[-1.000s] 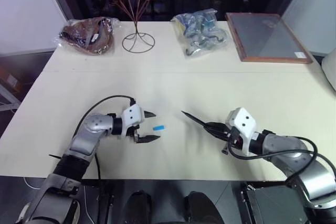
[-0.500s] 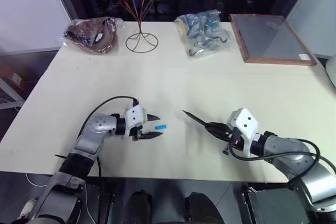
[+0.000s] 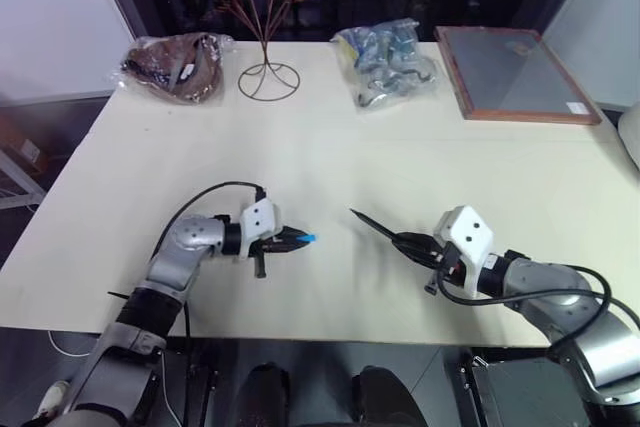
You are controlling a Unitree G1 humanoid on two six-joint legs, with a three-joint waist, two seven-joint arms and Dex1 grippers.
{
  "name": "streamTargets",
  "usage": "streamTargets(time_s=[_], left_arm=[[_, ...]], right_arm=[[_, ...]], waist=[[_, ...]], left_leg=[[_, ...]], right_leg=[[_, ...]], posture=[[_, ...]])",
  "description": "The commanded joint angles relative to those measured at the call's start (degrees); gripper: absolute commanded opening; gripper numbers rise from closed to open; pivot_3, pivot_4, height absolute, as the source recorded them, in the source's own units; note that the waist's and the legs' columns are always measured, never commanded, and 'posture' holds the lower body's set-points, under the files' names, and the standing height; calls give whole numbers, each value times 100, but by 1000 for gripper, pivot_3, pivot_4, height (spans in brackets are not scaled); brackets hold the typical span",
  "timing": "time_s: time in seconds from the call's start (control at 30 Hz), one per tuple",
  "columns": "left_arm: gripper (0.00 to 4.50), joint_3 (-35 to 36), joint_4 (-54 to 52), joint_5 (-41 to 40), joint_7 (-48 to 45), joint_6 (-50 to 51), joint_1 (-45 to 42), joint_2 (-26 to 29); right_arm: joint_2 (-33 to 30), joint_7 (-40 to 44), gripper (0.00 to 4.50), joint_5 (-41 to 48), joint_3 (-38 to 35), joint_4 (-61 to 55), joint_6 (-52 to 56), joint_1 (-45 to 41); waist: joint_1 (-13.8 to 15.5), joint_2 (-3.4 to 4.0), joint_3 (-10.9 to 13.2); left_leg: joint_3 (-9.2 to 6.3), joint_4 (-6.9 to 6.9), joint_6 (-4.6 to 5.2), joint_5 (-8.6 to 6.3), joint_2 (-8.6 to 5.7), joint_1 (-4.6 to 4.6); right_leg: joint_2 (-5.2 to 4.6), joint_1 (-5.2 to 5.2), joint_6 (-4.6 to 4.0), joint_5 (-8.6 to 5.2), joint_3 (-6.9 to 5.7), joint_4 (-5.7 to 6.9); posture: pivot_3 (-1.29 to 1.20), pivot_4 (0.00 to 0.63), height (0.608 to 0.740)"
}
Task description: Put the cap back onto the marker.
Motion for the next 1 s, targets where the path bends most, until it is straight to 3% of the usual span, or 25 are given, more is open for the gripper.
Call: streamTargets(time_s=[0.03,0.27,0.57,1.0], left_arm=[[606,379,-110,-285,-216,282,-257,263],[606,589,-108,-446,-923,-318,-711,684],[606,604,267,-505,-1306,-844,-1098,540],[606,737,313,-805,-1416,-876,-846,137]], right_arm=[[-268,228,0,139,-255,-231,-48,-168],[-994,1328,0,223,-87,387,-411,-712],[-1202,2465,0,-15,613,1445,-997,-1850],[-729,2456,0,-189,1017,1672,-1051,-2481]], waist=[[-14,0,0],[1,0,0],[-12,-3,2],[-20,-3,2]], left_leg=[[0,0,0,0,-1,-1],[1,-5,3,-2,-1,-1],[2,-5,5,-3,1,-2],[1,-4,5,-3,14,-5]], right_leg=[[2,-2,0,0,0,0],[3,-3,0,0,0,-3],[2,-3,0,0,-1,-8],[-2,-10,0,0,-5,-6]], posture=[[0,150,740],[0,150,740],[0,150,740],[0,150,740]])
